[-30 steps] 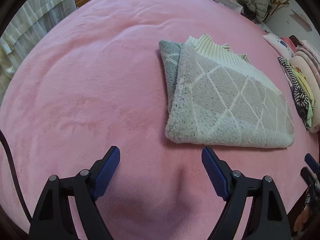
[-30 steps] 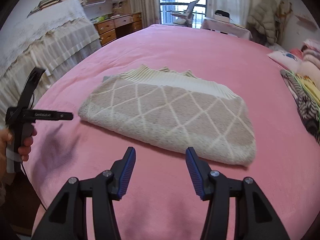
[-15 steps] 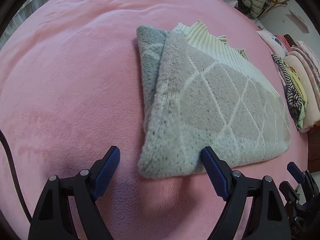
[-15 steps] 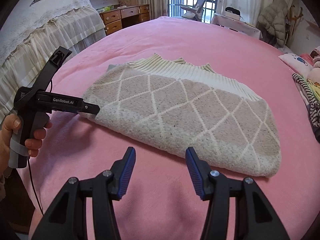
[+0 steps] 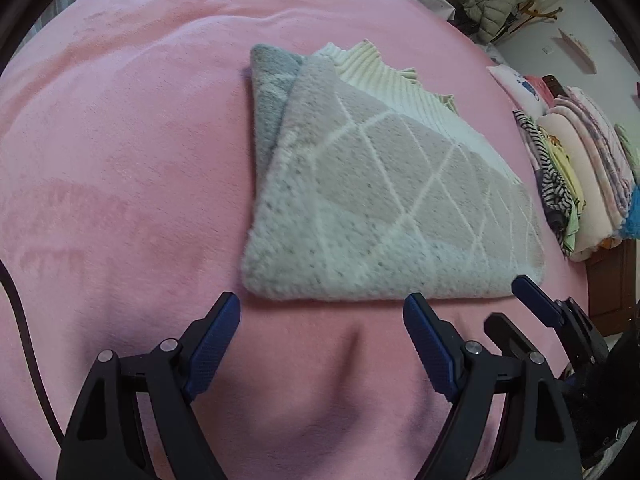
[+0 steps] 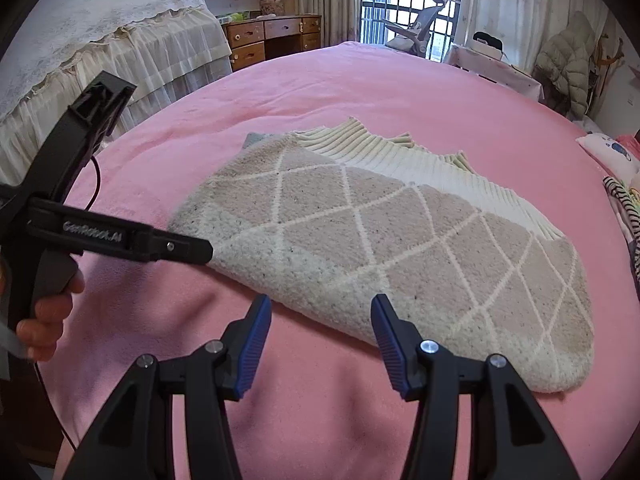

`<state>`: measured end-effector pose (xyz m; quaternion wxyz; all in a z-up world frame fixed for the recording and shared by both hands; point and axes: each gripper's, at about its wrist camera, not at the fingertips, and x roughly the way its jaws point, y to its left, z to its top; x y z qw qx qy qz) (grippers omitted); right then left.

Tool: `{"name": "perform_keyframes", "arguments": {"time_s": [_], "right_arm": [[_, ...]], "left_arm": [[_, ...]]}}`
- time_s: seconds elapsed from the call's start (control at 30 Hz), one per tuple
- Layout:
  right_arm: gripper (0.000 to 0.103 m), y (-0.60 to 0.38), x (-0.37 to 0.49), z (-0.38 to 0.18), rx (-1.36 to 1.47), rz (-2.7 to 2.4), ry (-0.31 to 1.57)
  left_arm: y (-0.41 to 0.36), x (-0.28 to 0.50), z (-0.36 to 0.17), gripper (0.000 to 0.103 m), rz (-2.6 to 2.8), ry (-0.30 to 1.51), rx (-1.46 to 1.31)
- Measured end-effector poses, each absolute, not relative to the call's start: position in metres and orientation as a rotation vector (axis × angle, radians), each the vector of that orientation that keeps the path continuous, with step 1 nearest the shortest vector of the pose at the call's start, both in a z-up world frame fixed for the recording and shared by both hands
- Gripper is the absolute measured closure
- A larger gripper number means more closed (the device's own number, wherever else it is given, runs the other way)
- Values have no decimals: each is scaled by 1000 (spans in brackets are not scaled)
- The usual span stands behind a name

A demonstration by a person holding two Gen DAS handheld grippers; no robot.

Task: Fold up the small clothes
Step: 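Grasp the folded sweater's edge with the left tool and lift it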

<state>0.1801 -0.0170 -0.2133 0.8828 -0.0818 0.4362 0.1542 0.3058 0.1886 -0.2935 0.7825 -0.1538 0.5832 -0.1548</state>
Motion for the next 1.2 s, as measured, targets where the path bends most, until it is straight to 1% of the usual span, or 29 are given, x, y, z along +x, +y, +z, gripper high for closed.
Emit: {"name": "perform_keyframes", "arguments": {"time_s": [0.17, 0.47, 0.5, 0.57, 0.63, 0.67, 0.73, 0.77, 0.8, 0.83, 0.87, 0.9, 0.97, 1.03, 1.07, 1.1, 1.13, 1.17, 1.2], "right_arm": [[51, -23, 185, -211, -158, 305, 906], [51, -43, 196, -210, -133, 270, 890], [51, -45, 197, -210, -128, 269, 890], [51, -48, 200, -210, -116, 265, 888], [51, -51, 202, -210, -106, 263, 885], [51, -52, 204, -211, -107, 261, 883], [51, -53, 207, -212, -111, 254, 880], [51, -54, 209, -212, -108, 253, 879], [51, -54, 210, -212, -105, 253, 879], [51, -55, 212, -212, -102, 251, 878], [51, -55, 213, -212, -98, 249, 878], [51, -56, 215, -212, -91, 249, 878], [51, -59, 219, -211, -77, 247, 877], [51, -61, 221, -210, -67, 246, 876], [51, -62, 222, -210, -66, 243, 874], [51, -63, 223, -210, -68, 243, 875], [51, -65, 225, -209, -73, 242, 876], [51, -66, 226, -208, -77, 239, 877], [51, -67, 226, -208, -77, 239, 878]], "left_arm": [[175, 307, -306, 20, -321, 1256, -389], [178, 324, -320, 20, -210, 1158, -593], [179, 325, -319, 22, -197, 1139, -617], [182, 325, -315, 34, -170, 1099, -642], [181, 327, -311, 39, -159, 1076, -622], [181, 327, -309, 40, -158, 1070, -609], [177, 327, -307, 44, -153, 1062, -586], [174, 327, -306, 44, -156, 1061, -577], [173, 328, -306, 44, -162, 1068, -563], [173, 331, -308, 38, -166, 1083, -558], [172, 334, -312, 25, -179, 1115, -560], [173, 338, -318, 22, -203, 1151, -572], [172, 343, -323, 19, -198, 1159, -573], [170, 346, -323, 20, -179, 1138, -584], [171, 346, -322, 35, -167, 1119, -591], [172, 346, -320, 45, -157, 1093, -594], [174, 346, -319, 65, -170, 1077, -602], [175, 345, -316, 70, -187, 1059, -615], [172, 343, -311, 72, -188, 1041, -595]]}}
